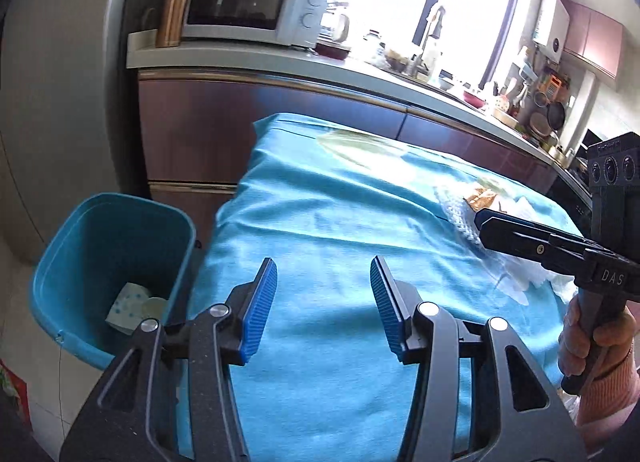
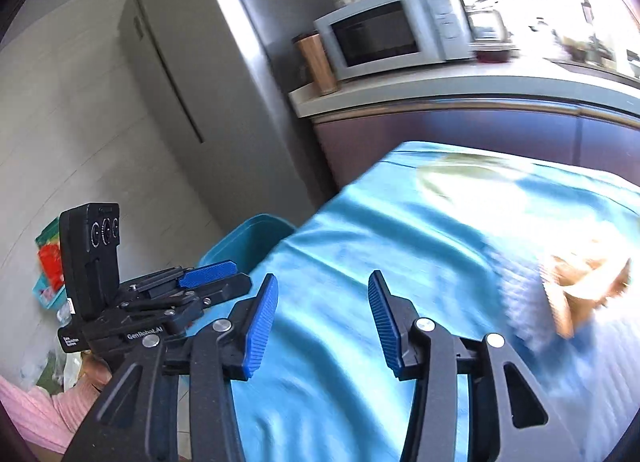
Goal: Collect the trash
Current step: 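Move both open tools back over the table, then grasp a white foam net with the left tool while the right tool grasps another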
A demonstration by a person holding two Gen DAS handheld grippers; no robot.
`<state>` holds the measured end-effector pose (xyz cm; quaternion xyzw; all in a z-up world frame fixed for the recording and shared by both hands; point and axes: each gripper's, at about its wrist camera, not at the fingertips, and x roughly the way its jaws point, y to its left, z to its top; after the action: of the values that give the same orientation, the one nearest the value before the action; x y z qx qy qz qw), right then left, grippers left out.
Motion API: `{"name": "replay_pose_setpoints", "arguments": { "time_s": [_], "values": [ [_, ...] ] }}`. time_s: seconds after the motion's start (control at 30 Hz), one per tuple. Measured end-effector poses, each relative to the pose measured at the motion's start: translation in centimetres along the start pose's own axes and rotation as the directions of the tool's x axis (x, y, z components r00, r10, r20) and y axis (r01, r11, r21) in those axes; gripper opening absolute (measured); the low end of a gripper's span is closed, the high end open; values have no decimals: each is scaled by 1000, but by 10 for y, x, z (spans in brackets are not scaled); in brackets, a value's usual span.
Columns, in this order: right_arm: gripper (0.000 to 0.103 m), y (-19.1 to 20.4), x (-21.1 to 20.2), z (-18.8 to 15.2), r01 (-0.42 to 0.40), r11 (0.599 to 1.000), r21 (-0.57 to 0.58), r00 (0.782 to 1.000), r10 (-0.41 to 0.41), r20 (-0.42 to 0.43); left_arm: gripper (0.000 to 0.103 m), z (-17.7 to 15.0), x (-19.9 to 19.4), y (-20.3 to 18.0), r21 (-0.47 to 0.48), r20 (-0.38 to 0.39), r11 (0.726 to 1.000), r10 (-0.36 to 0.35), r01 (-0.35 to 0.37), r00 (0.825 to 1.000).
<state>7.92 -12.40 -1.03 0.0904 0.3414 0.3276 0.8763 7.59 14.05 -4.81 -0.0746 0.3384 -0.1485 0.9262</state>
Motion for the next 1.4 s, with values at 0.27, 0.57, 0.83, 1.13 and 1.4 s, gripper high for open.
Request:
{"name": "replay_pose_setpoints", "arguments": {
  "time_s": [0.27, 0.57, 0.83, 1.13, 1.4],
  "values": [
    [52, -59, -67, -28, 230, 966, 117, 966, -242, 96, 52, 10, 43, -62, 88, -68, 992, -81, 86, 994],
    [57, -125, -115, -41, 369, 899, 238, 904, -406, 135, 52, 35, 103, -116, 151, -158, 977, -124, 148, 980],
    [57, -145, -109, -52, 357, 896, 264, 916, -391, 90, 52, 52, 156, -143, 147, -242, 976, -120, 158, 963],
    [43, -148, -103, -59, 318, 911, 263, 935, -348, 74, 35, 55, 190, -158, 94, -314, 967, -198, 238, 928],
    [15, -145, -103, -63, 295, 922, 253, 944, -321, 70, 10, 53, 184, -159, 77, -299, 965, -216, 249, 929]
  ]
}}
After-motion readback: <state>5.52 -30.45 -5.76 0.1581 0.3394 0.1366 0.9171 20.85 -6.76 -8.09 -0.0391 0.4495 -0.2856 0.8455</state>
